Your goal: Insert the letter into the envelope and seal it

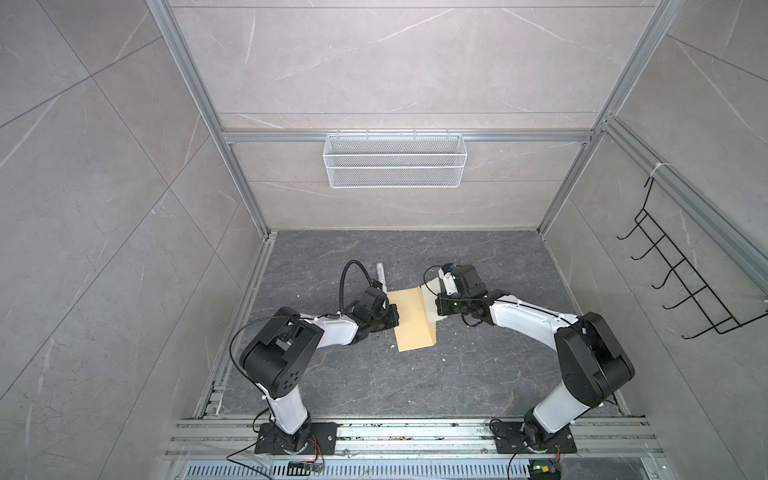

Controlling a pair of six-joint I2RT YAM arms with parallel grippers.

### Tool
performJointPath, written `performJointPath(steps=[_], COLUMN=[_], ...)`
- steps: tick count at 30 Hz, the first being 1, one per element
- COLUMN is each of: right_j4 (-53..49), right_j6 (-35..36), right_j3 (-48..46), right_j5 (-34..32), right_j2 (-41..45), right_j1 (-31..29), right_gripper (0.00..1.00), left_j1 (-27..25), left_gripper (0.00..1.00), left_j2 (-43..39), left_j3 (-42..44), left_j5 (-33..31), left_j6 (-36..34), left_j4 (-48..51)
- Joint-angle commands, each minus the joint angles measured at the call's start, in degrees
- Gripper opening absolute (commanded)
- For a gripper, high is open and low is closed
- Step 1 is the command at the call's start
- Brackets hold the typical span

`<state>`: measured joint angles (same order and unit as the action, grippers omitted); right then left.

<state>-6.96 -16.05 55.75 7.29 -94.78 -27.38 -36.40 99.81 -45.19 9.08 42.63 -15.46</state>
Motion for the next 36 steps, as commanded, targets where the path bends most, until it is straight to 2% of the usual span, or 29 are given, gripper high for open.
performJointPath(steps=[1, 6, 36], right_j4=[-1.51, -1.98, -3.43], right_j6=[-0.78, -1.5, -5.82], right_j3=[1.56, 1.64, 3.69], right_j5=[-1.22, -1.73, -2.08], right_j2=[-1.03, -1.91, -6.0], right_j1=[-0.13, -0.11, -1.7], right_gripper=[0.0, 0.0, 0.0], left_j1=[-0.24, -0.25, -0.69], left_gripper=[0.03, 0.0, 0.0], left_j2=[0.77, 1.43, 3.84], left_j3=[-1.57, -1.33, 0.44], left_j5=[-0.73, -0.69, -1.44], left_j6=[0.26, 0.96, 2.87], left_j4=[0.72, 0.74, -1.18])
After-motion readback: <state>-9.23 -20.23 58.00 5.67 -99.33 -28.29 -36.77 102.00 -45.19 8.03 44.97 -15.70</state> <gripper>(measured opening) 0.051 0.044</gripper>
